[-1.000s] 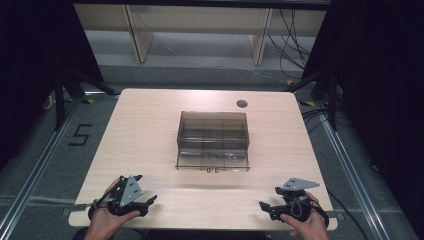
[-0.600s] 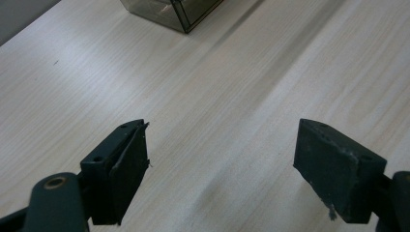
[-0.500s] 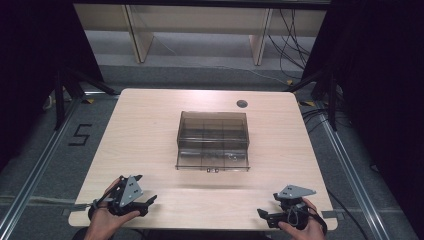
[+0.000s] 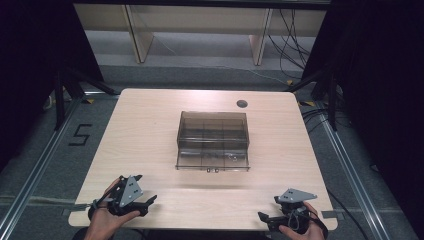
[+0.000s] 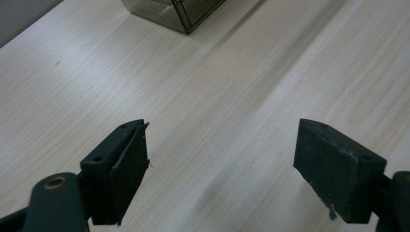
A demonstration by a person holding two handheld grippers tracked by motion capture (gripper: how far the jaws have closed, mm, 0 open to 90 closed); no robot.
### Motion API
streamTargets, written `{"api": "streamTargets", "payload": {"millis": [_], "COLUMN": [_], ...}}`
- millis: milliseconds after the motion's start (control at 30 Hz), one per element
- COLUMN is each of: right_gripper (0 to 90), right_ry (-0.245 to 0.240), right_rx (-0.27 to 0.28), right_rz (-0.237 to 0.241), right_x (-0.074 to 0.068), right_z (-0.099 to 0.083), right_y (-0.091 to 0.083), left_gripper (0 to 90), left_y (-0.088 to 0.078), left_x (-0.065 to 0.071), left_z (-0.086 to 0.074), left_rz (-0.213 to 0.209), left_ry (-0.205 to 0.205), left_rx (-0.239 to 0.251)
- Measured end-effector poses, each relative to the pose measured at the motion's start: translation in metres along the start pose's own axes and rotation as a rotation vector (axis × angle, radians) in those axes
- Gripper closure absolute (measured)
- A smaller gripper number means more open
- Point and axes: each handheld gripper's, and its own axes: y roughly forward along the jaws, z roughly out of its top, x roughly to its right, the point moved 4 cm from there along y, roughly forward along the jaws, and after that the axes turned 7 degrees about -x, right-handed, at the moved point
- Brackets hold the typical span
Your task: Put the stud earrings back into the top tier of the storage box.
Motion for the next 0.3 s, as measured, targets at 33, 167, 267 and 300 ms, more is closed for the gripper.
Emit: {"api": "streamTargets", "payload": {"millis": [33,167,267,300], "right_gripper": [17.9,17.9,17.9,17.8], "right_ry": [0.0,-0.019,-0.019,0.001], "right_rx": [0.0,-0.002,0.005,-0.003], "right_rz": [-0.002,-0.012,0.004,0.015], "right_x": [0.0,0.0012,0.0009,-0.0004], "right_z": [-0.0002,-0.0005,-0.0002,-0.0001], "right_y": [0.0002,0.001,0.001,-0.0003], "left_gripper": [19.1,19.1,19.1,19.1], "left_y": [-0.0003,-0.0004,-0.0005,-0.0003], "left_x": [-0.0007,-0.0009,-0.0007,-0.0008], "left_z": [-0.0002,-0.0001,0.0,0.0], "left_rz": [0.003,0.009,0.009,0.01], "left_ry": [0.01,0.011,0.013,0.012], "left_rx": [-0.008,-0.008,-0.008,-0.008]}}
